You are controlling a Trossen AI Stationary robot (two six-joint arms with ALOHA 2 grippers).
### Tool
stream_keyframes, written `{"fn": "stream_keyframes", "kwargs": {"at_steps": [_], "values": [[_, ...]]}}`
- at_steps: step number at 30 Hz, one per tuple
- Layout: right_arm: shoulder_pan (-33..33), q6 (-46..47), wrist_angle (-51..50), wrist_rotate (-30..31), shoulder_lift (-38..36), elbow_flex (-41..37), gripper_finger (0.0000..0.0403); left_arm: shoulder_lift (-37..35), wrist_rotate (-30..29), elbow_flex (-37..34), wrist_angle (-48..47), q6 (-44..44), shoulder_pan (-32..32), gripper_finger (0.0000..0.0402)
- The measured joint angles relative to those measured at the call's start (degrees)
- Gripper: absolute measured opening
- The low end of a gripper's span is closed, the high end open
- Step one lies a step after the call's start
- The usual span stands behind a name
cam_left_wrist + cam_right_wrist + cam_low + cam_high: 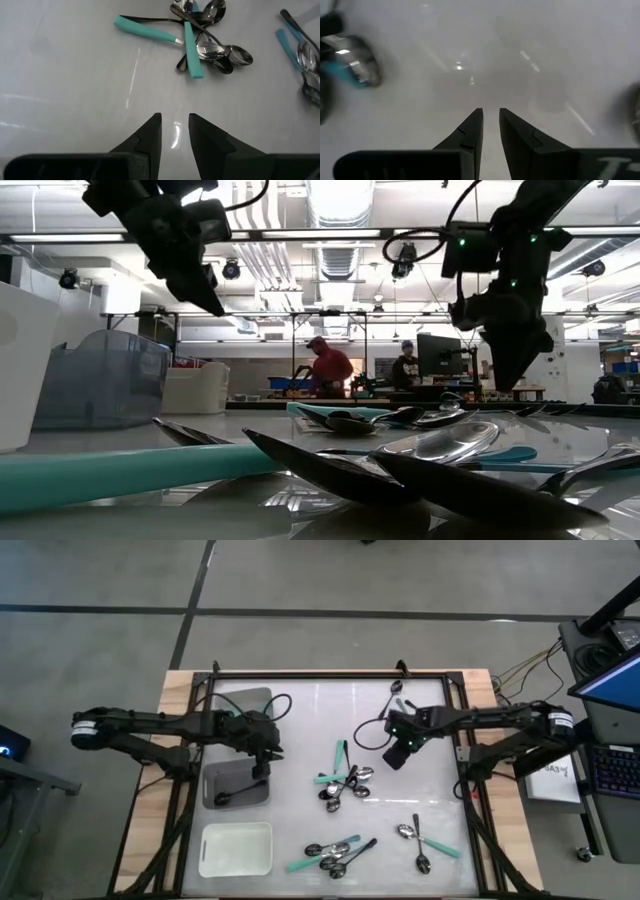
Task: Sort silverware by color (type)
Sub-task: Put the green spoon into the gray bin
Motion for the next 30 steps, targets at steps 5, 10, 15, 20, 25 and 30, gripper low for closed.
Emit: {"fn": "stream_keyframes", "kwargs": {"at_steps": [5, 10, 15, 20, 25, 30], "values": [[5.3, 8.7, -0.2, -0.6, -1.8, 0.0, 0.0054, 0.0, 0.0, 0.0, 0.4, 5.2, 0.0, 0.0080], [11.7, 20.3, -0.2, -0.5, -1.8, 0.0, 0.0054, 0.0, 0.0, 0.0, 1.1, 8.2, 0.0, 0.0080], [19.6, 31.3, 0.0, -1.0, -1.8, 0.6, 0.0054, 0.0, 0.0, 0.0, 1.1, 9.1, 0.0, 0.0080], [28.1, 43.4, 0.1, -1.8, -1.9, 1.0, 0.0055, -0.1, 0.0, 0.0, 1.0, 11.0, 0.0, 0.0080], [37.3, 56.1, 0.3, -2.0, -1.5, 1.0, 0.0082, -0.1, 0.1, 0.0, 1.0, 12.7, 0.0, 0.0080], [46.5, 67.1, 4.6, -2.2, -1.4, 1.0, 0.0126, -0.1, 1.4, 0.0, 0.7, 14.1, 0.0, 0.0080]]}}
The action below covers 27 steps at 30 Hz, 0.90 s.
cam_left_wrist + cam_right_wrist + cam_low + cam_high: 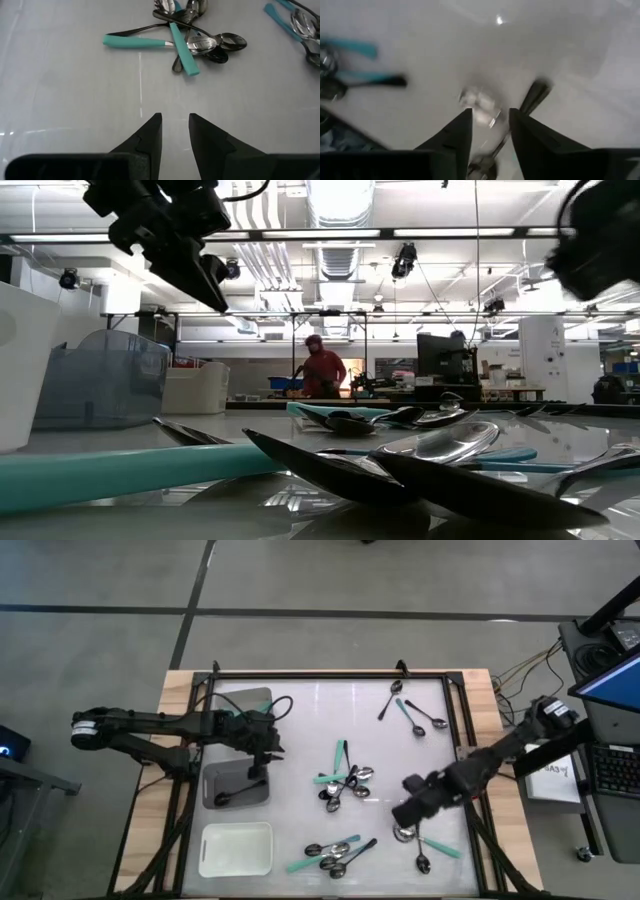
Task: Sort silverware by color (type)
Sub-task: Put the green spoon into the gray bin
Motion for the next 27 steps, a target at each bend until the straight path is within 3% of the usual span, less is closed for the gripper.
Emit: {"fn": "stream_keyframes", "kwargs": {"at_steps": [5, 11, 21, 27], "values": [[7.3, 9.8, 5.6, 0.1, 0.0, 0.0, 0.0148, -0.1, 0.2, 0.0, -0.9, 2.0, 0.0, 0.0080], [13.1, 17.2, 6.1, -0.6, 4.5, 0.0, 0.0135, -0.5, 0.2, 0.0, -2.4, 5.0, 0.0, 0.0080], [14.0, 10.6, 6.0, -6.0, 16.2, 3.4, 0.0125, -0.9, 0.2, 0.0, -2.2, 8.3, 0.1, 0.0080], [14.0, 5.2, 5.6, -8.5, 19.0, 7.3, 0.0125, -0.9, 0.1, 0.0, -1.6, 8.3, 0.1, 0.0080]]}}
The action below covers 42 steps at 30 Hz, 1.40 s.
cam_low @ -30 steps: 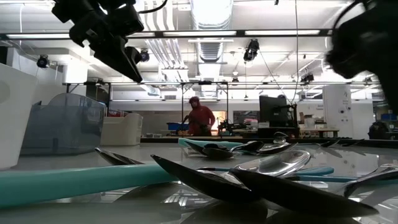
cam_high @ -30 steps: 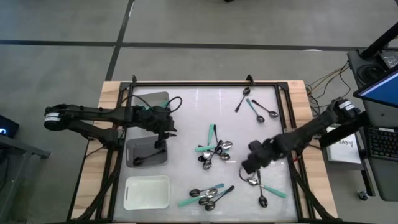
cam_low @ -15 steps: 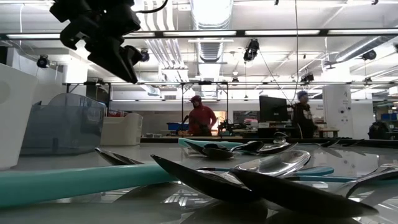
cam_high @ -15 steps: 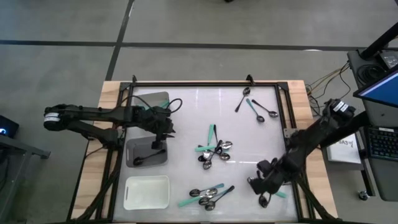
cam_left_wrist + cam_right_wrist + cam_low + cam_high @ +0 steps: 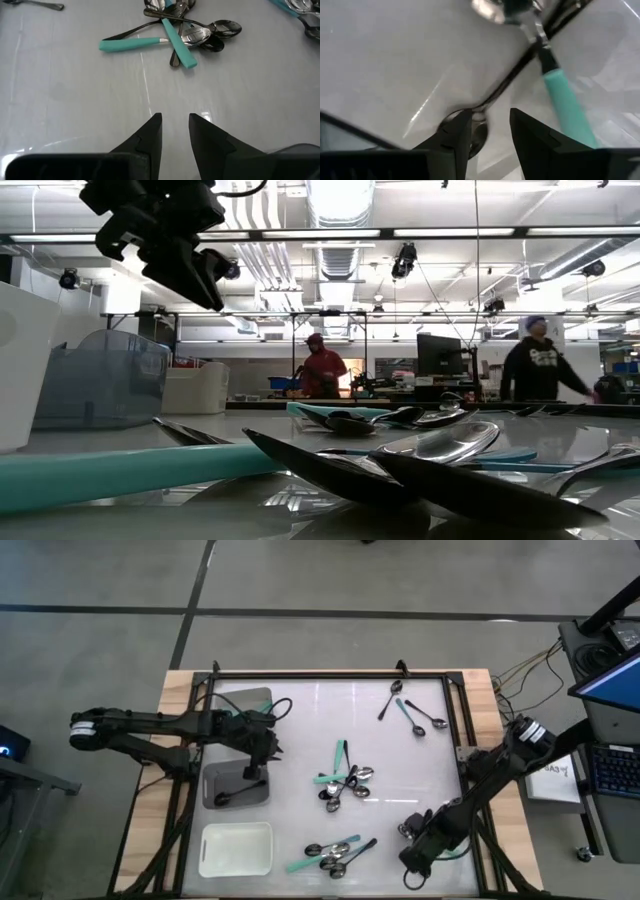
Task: Sort silverware by color (type)
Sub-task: Put the green spoon into the gray bin
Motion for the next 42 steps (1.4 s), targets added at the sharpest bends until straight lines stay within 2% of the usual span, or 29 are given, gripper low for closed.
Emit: {"fn": "stream_keyframes", "kwargs": {"at_steps": [2, 7, 10, 14, 28, 42], "values": [[0.0, -1.0, -1.8, 0.1, -0.2, 1.7, 0.0125, 0.0, 0.0, 0.0, 0.4, 0.1, 0.0, 0.0080], [0.1, -1.7, -17.3, 0.1, -0.8, 4.7, 0.0125, 0.0, 0.0, 0.0, 1.0, 0.1, 0.0, 0.0080], [0.1, -4.2, -21.3, 0.1, -1.1, 4.9, 0.0125, 0.0, 0.0, 0.0, 1.0, 0.0, 0.0, 0.0080], [0.1, -6.8, -20.1, 0.1, -1.0, 3.5, 0.0125, 0.0, 0.0, 0.0, 0.8, -0.7, 0.0, 0.0080], [0.1, -7.0, -14.8, 0.2, -0.2, 3.2, 0.0125, 0.0, 0.0, 0.0, 1.1, -0.9, 0.0, 0.0080], [-0.1, -10.6, -14.2, 2.2, 5.9, 3.2, 0.0124, 0.1, 0.0, 0.0, 1.3, -0.9, 0.0, 0.0080]]}}
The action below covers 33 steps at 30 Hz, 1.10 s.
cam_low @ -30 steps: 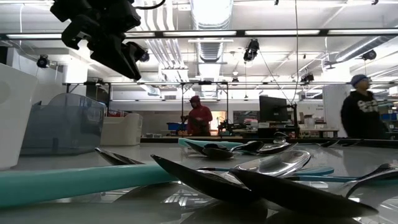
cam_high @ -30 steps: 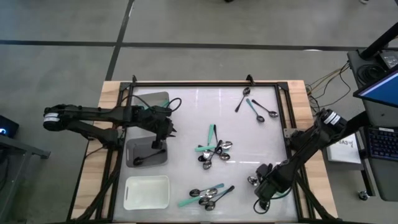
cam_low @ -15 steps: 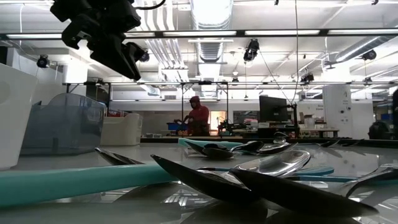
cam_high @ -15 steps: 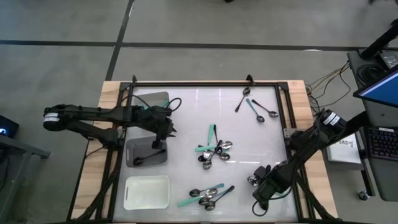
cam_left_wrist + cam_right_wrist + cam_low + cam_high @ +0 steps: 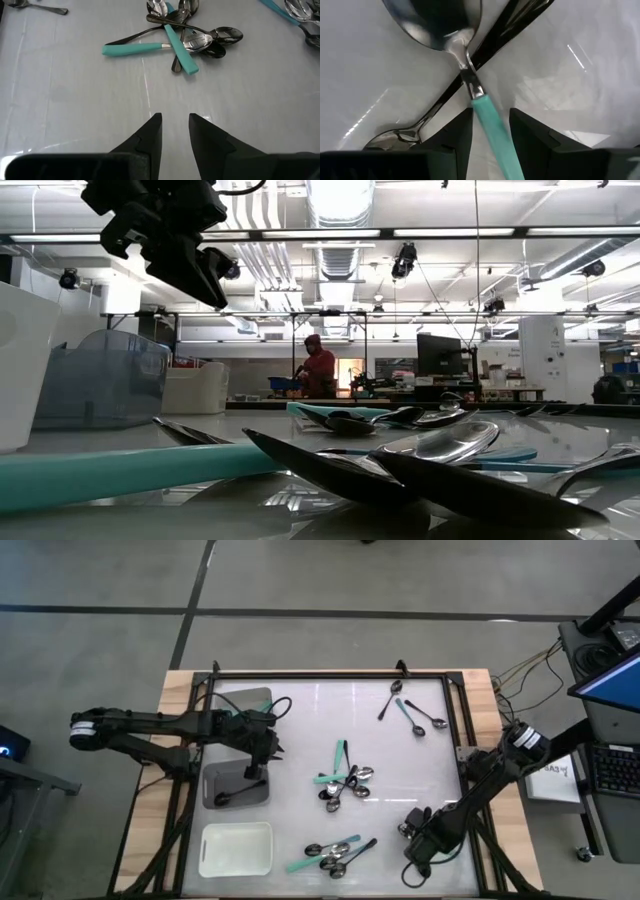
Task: Sort silverware by color (type)
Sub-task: Put the green spoon into the gray bin
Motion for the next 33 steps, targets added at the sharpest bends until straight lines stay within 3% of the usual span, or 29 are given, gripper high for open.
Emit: {"fn": "stream_keyframes", "kwargs": {"at_steps": [5, 12, 21, 24, 28, 33], "values": [[-0.3, 2.5, 0.2, -0.1, -0.7, -0.1, 0.0109, 0.0, 0.0, 0.0, 0.0, 0.0, 0.0, 0.0080], [-0.5, 2.6, -0.2, 1.1, -3.3, -0.4, 0.0033, 0.0, -0.1, 0.0, 0.0, -0.2, 0.0, 0.0080], [-0.9, 2.2, -3.4, 2.6, -6.3, -0.4, 0.0031, 0.0, -0.5, 0.0, -0.1, -0.2, 0.0, 0.0080], [-2.6, 1.3, -3.9, 11.9, -9.0, -0.4, 0.0031, 0.0, -0.5, 0.0, -0.1, -0.2, 0.0, 0.0080], [-7.3, -4.1, -3.8, 31.4, -13.7, -0.3, 0.0031, 0.0, -0.5, 0.0, 0.1, -0.2, 0.0, 0.0080], [-15.6, -19.5, 0.2, 55.0, -19.1, -0.3, 0.0031, 0.0, -0.6, 0.0, 2.4, -1.4, 0.0, 0.0080]]}}
